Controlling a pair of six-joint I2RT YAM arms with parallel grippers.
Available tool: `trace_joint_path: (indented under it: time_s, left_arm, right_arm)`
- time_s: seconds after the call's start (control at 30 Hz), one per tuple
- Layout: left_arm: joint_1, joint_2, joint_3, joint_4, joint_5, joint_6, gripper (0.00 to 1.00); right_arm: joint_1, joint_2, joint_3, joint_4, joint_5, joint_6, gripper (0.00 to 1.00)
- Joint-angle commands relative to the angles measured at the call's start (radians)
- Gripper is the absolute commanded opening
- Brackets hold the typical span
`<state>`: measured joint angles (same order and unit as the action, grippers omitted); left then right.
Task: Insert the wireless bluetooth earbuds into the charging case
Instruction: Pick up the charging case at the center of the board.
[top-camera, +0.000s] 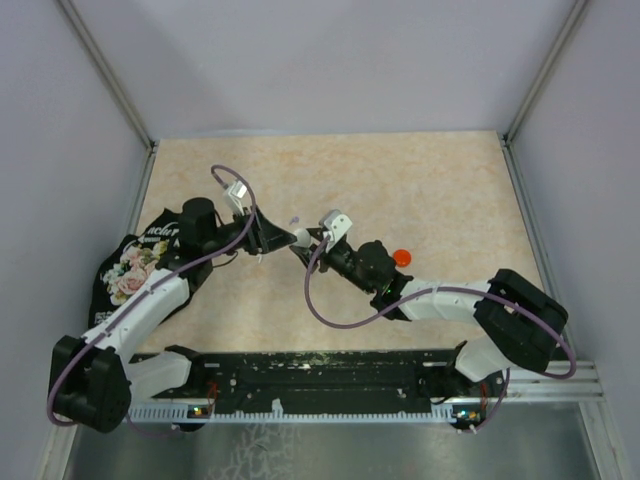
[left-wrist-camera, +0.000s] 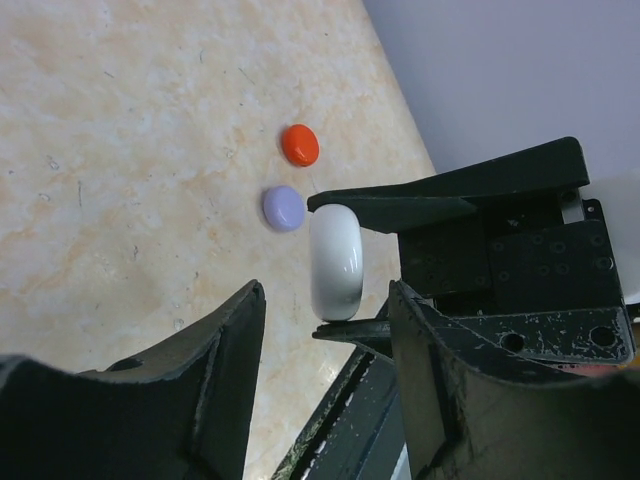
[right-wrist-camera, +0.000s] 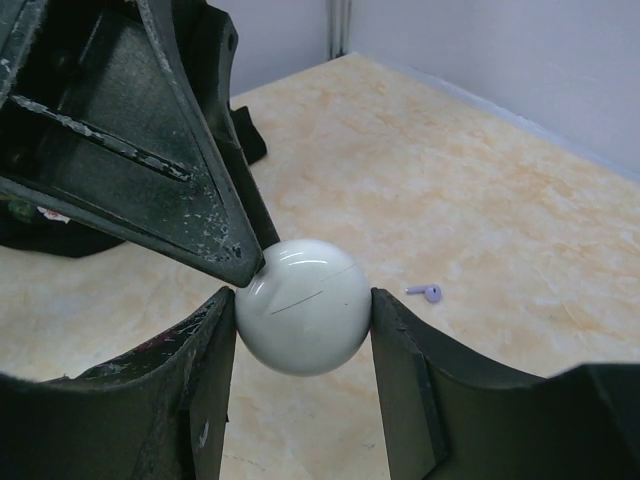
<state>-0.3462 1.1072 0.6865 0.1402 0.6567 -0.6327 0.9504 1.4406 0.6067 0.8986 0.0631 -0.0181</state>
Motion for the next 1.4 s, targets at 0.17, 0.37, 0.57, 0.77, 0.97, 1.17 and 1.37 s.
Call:
trace_joint_path:
  time_s: [0.17, 0.37, 0.57, 0.77, 0.97, 1.17, 1.37]
  left_arm:
    - [0.001, 0.041, 0.022, 0.089, 0.081, -0.045, 0.5]
    - [0.0, 0.052, 0.026, 0.109, 0.091, -0.045, 0.32]
    - [0.0, 0.037, 0.076, 0.008, 0.074, 0.137, 0.02]
    - [0.001, 0.003, 0.152, -0.156, 0.069, 0.432, 0.0]
    - [0.0, 0.003, 0.242, -0.377, 0.173, 0.703, 0.0]
    - [-0.013, -0.019, 0.291, -0.498, 0.239, 0.864, 0.0]
    - [-0.025, -0.044, 0.308, -0.498, 0.224, 0.838, 0.0]
  right_arm:
    - [0.014, -0.032, 0.01, 0.094, -0.054, -0.019, 0.24]
    - [0.016, -0.032, 0.009, 0.102, -0.065, -0.022, 0.26]
    - [0.016, -0.066, -0.016, 0.064, -0.104, -0.041, 0.44]
    - [-0.033, -0.176, -0.012, -0.107, -0.266, -0.052, 0.64]
    - [-0.162, -0.262, 0.047, -0.321, -0.55, -0.032, 0.63]
    - [-0.221, -0.255, 0.147, -0.477, -0.73, -0.067, 0.61]
    - [-0.234, -0.211, 0.205, -0.511, -0.796, -0.081, 0.59]
